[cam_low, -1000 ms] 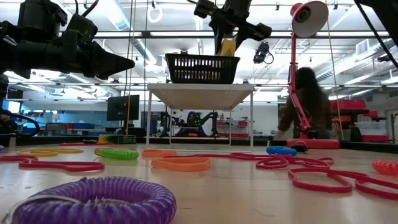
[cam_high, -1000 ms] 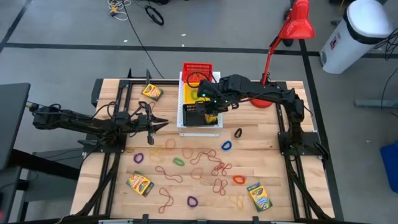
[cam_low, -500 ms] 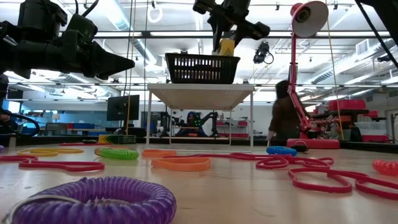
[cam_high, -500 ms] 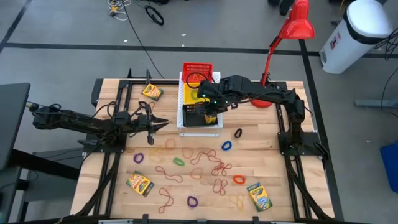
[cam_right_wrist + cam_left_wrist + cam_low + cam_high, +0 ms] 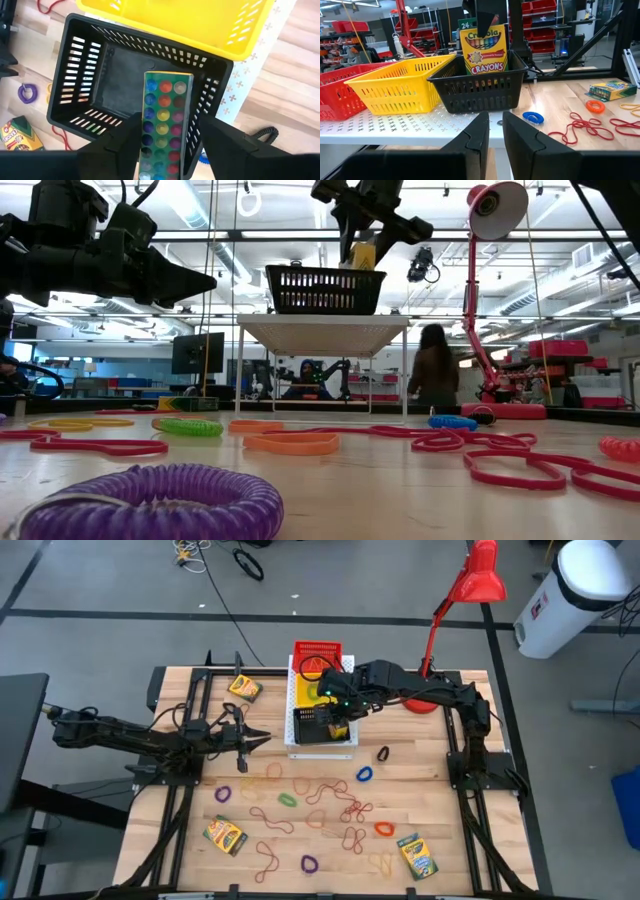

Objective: Pick & Place Office Desk Supplies
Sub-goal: Put the yellow crayon box into the black bin on the shelf, then adjust the black bin on the shelf

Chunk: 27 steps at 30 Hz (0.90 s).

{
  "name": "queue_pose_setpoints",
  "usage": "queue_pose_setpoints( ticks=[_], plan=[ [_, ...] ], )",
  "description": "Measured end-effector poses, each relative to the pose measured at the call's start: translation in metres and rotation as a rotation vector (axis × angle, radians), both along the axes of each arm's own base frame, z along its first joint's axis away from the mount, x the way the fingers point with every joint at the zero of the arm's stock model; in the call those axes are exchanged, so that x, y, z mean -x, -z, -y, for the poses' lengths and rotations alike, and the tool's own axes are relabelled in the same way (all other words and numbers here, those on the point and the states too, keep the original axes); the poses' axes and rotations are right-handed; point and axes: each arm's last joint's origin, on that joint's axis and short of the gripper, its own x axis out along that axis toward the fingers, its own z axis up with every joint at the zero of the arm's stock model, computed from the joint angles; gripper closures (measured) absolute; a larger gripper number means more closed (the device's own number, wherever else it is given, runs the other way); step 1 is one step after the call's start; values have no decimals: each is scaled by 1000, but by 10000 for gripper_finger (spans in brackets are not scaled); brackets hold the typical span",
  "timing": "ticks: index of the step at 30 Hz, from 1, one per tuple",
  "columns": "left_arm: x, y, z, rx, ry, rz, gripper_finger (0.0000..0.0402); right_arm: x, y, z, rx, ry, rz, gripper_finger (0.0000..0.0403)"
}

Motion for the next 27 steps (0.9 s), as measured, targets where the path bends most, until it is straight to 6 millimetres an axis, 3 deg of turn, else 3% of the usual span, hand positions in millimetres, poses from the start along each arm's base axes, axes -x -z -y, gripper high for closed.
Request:
queue_pose_setpoints(
  ticks=[7, 13, 22, 27],
  plan=[
    [0, 0, 0, 0, 0, -1, 339, 2, -4, 1, 39, -32, 1, 162],
    [0, 0, 0, 0, 0, 0, 339, 11, -21, 0, 110, -57, 52, 156],
    [0, 0, 0, 0, 0, 1, 339, 57, -67, -15, 358, -141, 74, 157],
    [0, 0, 0, 0, 0, 0, 339, 77, -55, -34, 529, -226, -91, 198]
  ],
)
